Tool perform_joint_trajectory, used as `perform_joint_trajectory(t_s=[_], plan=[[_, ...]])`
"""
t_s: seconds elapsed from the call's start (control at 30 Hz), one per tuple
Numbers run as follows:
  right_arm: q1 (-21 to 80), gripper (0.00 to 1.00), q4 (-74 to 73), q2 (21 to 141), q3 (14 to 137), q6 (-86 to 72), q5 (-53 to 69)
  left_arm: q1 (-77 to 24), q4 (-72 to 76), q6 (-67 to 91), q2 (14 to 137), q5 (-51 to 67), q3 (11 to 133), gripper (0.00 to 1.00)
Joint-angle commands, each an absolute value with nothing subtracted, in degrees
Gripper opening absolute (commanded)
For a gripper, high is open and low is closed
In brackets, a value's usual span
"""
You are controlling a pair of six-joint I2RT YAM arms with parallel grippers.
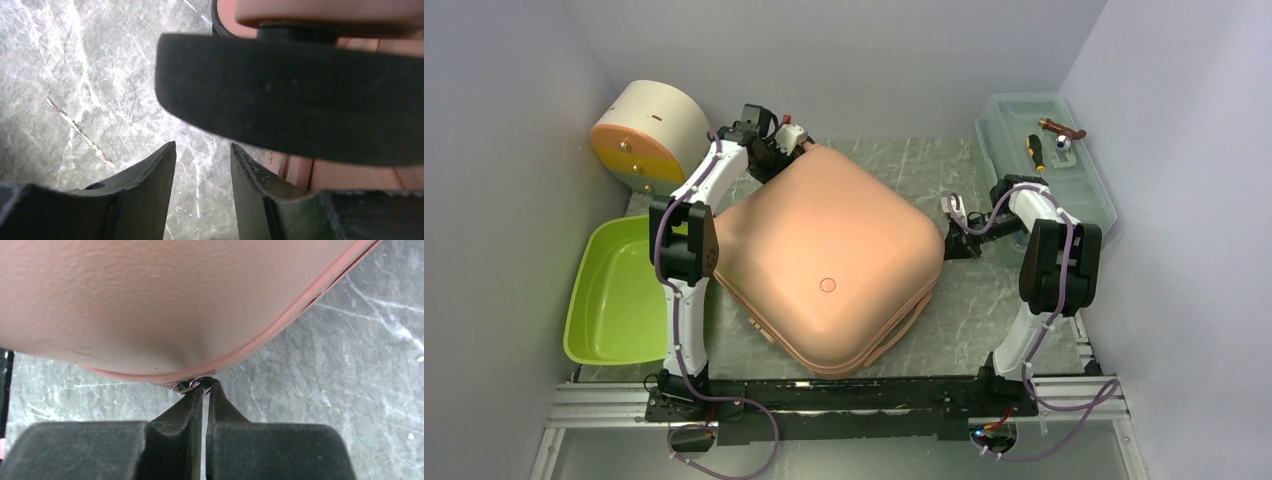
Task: Open, take out, and arrange the luggage
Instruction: Adjust the luggage at the center of the board.
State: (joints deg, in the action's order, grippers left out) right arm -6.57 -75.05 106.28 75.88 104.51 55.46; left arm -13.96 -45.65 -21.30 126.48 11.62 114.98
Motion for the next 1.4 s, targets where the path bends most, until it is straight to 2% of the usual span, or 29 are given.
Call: perform_joint_trajectory(t_s=[0.0, 0.43, 0.7, 0.87, 1.0, 1.07, 1.2, 1.37], plan=[[-6.2, 0.00, -63.0, 102.5, 75.1, 94.4, 58.3, -20.2, -51.3, -18.1, 123.6, 20.6, 113.1, 0.50], [-0.3, 0.00, -25.2, 96.5, 67.5, 57.8, 45.7, -22.1, -50.2, -17.9, 122.7, 20.8, 110.7, 0.49], [2.4, 0.00, -16.0, 97.1, 67.2, 48.8, 42.0, -22.5, -50.1, -17.8, 122.7, 21.2, 110.1, 0.49], [1.8, 0.00, -21.6, 97.0, 69.8, 53.7, 42.1, -22.6, -50.2, -18.0, 122.2, 20.7, 110.2, 0.49], [-3.1, 0.30, -38.0, 97.7, 75.8, 64.4, 44.2, -22.5, -50.1, -18.3, 121.8, 20.2, 109.9, 0.49], [-5.1, 0.40, -47.4, 98.0, 79.9, 69.0, 44.4, -22.5, -50.0, -18.2, 121.7, 20.0, 109.9, 0.49], [-6.5, 0.46, -65.0, 97.1, 86.5, 78.1, 42.4, -22.5, -50.0, -18.2, 121.6, 19.6, 110.1, 0.50], [-5.9, 0.55, -79.8, 94.8, 89.0, 82.6, 41.9, -22.5, -50.0, -18.3, 121.1, 19.2, 109.9, 0.50]])
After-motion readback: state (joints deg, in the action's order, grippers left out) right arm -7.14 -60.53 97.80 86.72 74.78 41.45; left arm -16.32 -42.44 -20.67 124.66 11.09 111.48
